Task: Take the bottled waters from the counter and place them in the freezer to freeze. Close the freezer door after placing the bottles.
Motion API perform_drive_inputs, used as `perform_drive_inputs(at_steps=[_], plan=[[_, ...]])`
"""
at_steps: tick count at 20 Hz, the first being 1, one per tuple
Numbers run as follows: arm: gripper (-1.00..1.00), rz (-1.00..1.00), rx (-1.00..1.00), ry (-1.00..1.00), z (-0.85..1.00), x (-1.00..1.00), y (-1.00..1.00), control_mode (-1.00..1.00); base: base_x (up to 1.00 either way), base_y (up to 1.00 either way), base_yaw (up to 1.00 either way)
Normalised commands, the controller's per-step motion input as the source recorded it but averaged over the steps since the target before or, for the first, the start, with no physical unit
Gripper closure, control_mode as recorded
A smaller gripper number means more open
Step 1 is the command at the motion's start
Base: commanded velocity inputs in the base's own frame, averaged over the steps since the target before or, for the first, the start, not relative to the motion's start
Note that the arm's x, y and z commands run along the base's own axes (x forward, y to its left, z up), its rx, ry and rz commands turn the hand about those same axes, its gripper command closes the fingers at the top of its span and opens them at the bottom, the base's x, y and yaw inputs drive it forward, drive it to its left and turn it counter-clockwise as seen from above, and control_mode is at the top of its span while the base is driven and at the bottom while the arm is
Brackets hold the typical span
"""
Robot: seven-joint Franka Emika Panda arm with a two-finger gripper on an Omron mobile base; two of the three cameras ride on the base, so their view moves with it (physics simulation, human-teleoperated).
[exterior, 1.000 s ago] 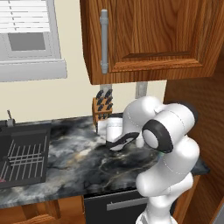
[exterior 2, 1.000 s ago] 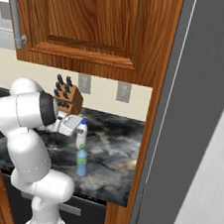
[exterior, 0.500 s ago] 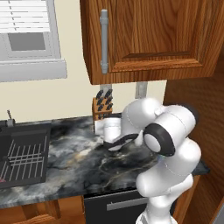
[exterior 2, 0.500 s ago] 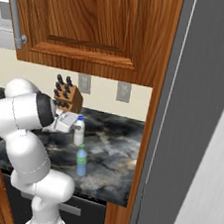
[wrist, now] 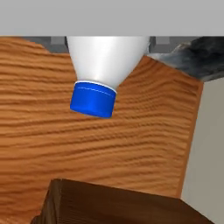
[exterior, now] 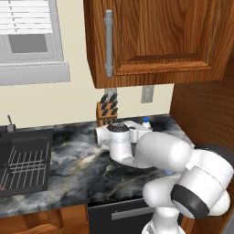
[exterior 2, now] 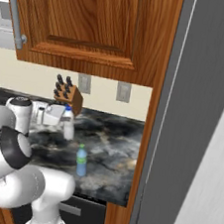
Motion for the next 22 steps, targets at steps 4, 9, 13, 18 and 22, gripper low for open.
perform_drive_inputs(at_steps=[4,9,13,18,22], plan=[[1.0,0.19,0.29,0.01,0.95,-0.48,0.04,-1.0,0.0,0.0,0.0],[1.0,0.18,0.4,0.02,0.93,-0.34,0.0,-1.0,0.0,0.0,0.0],[1.0,0.28,0.11,0.0,0.51,-0.57,0.11,-1.0,0.0,0.0,0.0],[1.0,0.3,0.0,-0.01,0.21,-0.64,0.04,-1.0,0.0,0.0,0.0],[1.0,0.32,-0.01,0.0,0.18,-0.39,-0.05,-1.0,0.0,0.0,0.0]])
